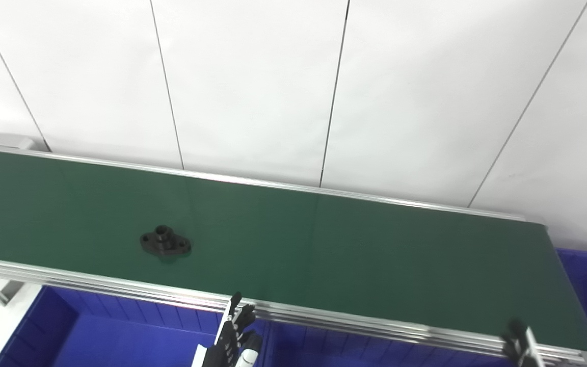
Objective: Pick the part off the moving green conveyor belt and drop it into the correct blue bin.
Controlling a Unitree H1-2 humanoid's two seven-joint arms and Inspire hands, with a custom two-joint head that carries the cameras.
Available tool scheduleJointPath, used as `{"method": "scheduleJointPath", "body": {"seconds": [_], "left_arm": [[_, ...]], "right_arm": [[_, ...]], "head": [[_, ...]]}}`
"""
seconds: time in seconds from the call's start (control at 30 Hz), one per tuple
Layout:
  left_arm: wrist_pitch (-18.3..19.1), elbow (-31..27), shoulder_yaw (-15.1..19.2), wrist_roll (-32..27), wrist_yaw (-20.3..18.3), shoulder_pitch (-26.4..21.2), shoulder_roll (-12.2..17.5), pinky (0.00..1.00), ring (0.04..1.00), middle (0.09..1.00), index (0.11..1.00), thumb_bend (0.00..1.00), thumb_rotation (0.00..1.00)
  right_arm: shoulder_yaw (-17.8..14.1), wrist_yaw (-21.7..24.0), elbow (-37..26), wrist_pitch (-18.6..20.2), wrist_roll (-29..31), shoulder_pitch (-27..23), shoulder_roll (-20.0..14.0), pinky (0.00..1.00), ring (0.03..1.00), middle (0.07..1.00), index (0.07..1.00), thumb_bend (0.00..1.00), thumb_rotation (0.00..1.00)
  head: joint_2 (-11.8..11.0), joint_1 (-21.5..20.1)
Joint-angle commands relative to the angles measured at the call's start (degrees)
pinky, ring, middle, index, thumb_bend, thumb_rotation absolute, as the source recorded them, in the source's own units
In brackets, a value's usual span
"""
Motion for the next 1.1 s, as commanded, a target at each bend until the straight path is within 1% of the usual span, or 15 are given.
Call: {"method": "scheduleJointPath", "body": {"seconds": [0.0,0.07,0.17,0.2,0.23,0.27,0.37,0.47,0.5,0.63,0.73,0.8,0.87,0.97,1.07], "left_arm": [[-2.26,-0.07,-1.91,0.23,0.69,-1.64,-3.31,0.85,0.902,0.918,1.000,0.70,0.82],[-2.59,0.32,-2.06,0.01,0.74,-1.85,-3.55,0.85,0.902,0.915,1.000,0.70,0.82],[-2.83,0.93,-2.20,0.28,1.05,-2.13,-3.90,0.85,0.897,0.910,1.000,0.71,0.81],[-3.05,1.25,-2.22,0.56,1.22,-2.26,-3.94,0.84,0.896,0.910,1.000,0.71,0.82],[-3.30,1.68,-2.26,0.76,1.37,-2.46,-3.99,0.85,0.895,0.910,1.000,0.71,0.82],[-3.52,2.07,-2.29,0.92,1.53,-2.65,-4.05,0.85,0.894,0.910,1.000,0.71,0.82],[-3.60,2.79,-2.49,0.58,1.60,-3.15,-4.39,0.87,0.905,0.918,1.000,0.70,0.82],[-4.01,3.30,-2.63,-0.08,1.49,-3.44,-4.53,0.87,0.909,0.920,1.000,0.69,0.82],[-3.97,3.17,-2.74,-0.16,1.43,-3.44,-4.56,0.88,0.910,0.921,1.000,0.69,0.83],[-3.43,2.39,-2.96,-0.63,1.27,-3.19,-4.65,0.91,0.908,0.922,1.000,0.69,0.85],[-4.01,2.30,-3.03,-0.81,1.22,-3.05,-4.55,0.90,0.909,0.921,1.000,0.69,0.85],[-3.75,2.04,-3.01,-1.13,1.08,-2.79,-4.45,0.89,0.903,0.922,1.000,0.68,0.85],[-3.54,1.45,-3.06,-0.83,1.13,-2.38,-4.31,0.89,0.901,0.917,1.000,0.67,0.85],[-2.72,0.45,-3.27,-1.69,0.72,-1.94,-4.34,0.91,0.910,0.918,1.000,0.66,0.85],[-2.45,-0.30,-3.73,-1.87,0.47,-1.47,-4.31,0.90,0.912,0.920,1.000,0.64,0.85]], "right_arm": [[0.79,-0.76,-2.19,-0.13,-3.66,-3.86,0.38,0.80,0.871,0.946,0.971,0.90,0.57],[1.72,-0.99,-2.07,-0.15,-7.11,-6.71,0.61,0.74,0.826,0.911,0.949,0.94,0.55],[3.36,-1.11,-1.44,-0.33,-11.53,-10.50,0.71,0.71,0.810,0.886,0.932,0.98,0.55],[4.01,-0.61,-1.38,0.32,-12.17,-11.65,0.76,0.71,0.811,0.882,0.931,0.99,0.54],[4.54,-0.17,-1.27,1.02,-12.75,-12.65,0.72,0.72,0.810,0.878,0.930,1.00,0.49],[4.87,0.05,-1.12,1.46,-13.08,-13.27,0.61,0.72,0.810,0.876,0.929,1.00,0.46],[5.86,1.77,-0.91,4.92,-14.06,-15.63,0.94,0.69,0.812,0.871,0.924,0.99,0.40],[6.34,2.18,-0.30,6.23,-14.37,-16.97,0.87,0.69,0.814,0.872,0.922,0.98,0.39],[6.41,2.31,-0.22,6.58,-14.48,-17.39,0.74,0.69,0.816,0.871,0.919,0.98,0.39],[6.93,2.72,-0.12,9.25,-16.17,-19.01,0.72,0.69,0.808,0.864,0.917,0.98,0.43],[7.68,2.68,0.47,10.49,-18.18,-20.34,1.01,0.71,0.812,0.864,0.911,0.98,0.44],[8.44,2.32,0.79,11.20,-19.88,-21.23,1.40,0.69,0.801,0.853,0.903,0.97,0.43],[9.80,1.65,1.91,11.31,-22.32,-23.04,1.91,0.65,0.774,0.841,0.893,0.97,0.40],[12.14,2.74,2.67,13.92,-26.52,-25.84,3.03,0.68,0.789,0.851,0.891,0.95,0.38],[14.36,3.79,3.77,16.26,-30.37,-28.49,3.80,0.67,0.789,0.853,0.888,0.95,0.38]], "head": [[-0.25,0.23],[-0.71,0.45],[-1.31,-0.23],[-1.30,-0.60],[-1.36,-1.03],[-1.45,-1.23],[-1.91,-2.41],[-1.93,-3.32],[-1.49,-3.67],[-1.42,-3.45],[-1.34,-3.40],[-1.26,-3.66],[-0.89,-4.31],[0.21,-4.97],[1.03,-5.13]]}}
